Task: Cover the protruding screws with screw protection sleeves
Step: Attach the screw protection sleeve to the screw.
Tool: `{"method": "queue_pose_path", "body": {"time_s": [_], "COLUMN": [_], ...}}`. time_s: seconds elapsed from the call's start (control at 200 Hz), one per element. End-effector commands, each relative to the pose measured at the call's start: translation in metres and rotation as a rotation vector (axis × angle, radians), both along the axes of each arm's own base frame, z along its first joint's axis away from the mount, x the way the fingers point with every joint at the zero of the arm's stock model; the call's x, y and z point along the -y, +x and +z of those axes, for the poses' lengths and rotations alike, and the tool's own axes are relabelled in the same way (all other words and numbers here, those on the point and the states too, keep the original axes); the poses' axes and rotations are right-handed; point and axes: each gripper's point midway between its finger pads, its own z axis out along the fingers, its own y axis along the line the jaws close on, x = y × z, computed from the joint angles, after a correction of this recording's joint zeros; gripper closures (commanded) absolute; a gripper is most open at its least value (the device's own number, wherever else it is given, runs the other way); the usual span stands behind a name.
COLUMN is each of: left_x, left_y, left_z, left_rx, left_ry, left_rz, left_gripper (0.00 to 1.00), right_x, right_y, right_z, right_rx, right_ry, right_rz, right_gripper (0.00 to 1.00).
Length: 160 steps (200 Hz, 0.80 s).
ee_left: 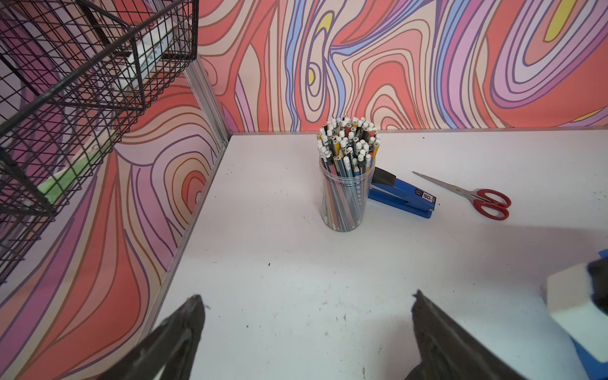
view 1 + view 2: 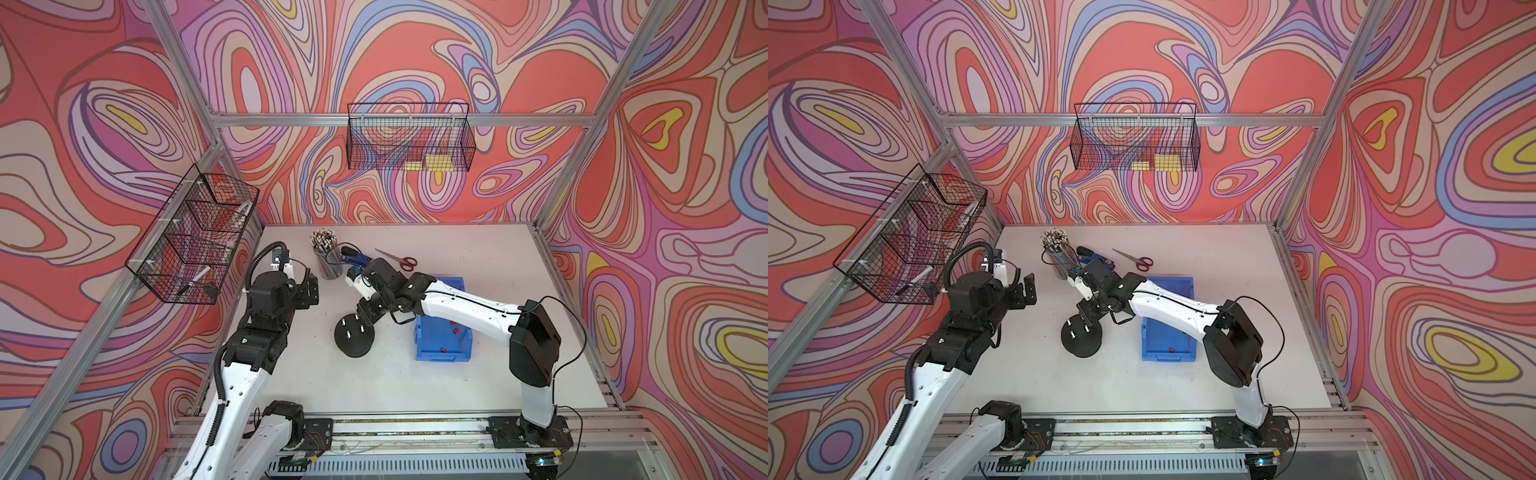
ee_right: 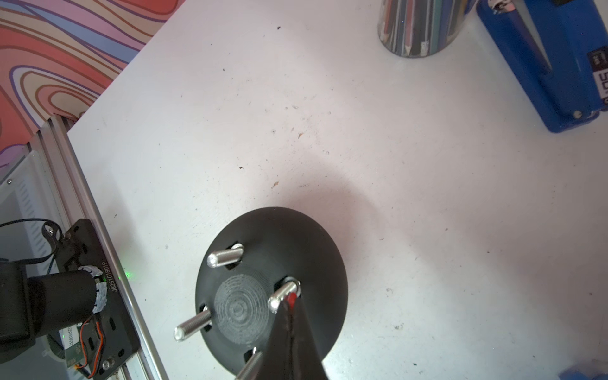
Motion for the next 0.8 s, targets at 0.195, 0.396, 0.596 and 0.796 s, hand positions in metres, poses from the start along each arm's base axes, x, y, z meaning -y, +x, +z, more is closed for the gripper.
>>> {"method": "queue_pose_path", "body": {"time_s": [0.195,0.396,0.596,0.796], "left_x": [-0.001,-0.001,-0.001,-0.001], "left_y": [0.001,0.002,0.001,0.001], "left_z": [0.001,0.001,0.001,0.0], "left_rx": [0.014,0.011,0.011,0.01], "left_ry": [-0.002,-0.003,-0.002,-0.002], "left_rz": [0.003,0.0,0.002,0.001], "left_gripper": [0.02,0.02,0.02,0.02], "right_x": [-0.007,-0.004,-0.001,-0.001], "right_y": [0.004,0.002,0.001,-0.002], "right_z": [0.026,0.027,0.031,0.024], "right_rx": [0.052,0.049,0.057,0.032], "right_ry": [0.06,0.056,0.071,0.057], "right_rz": [-0.007,-0.007,-0.014,-0.004], "right_gripper": [1.0,1.0,1.0,1.0]}}
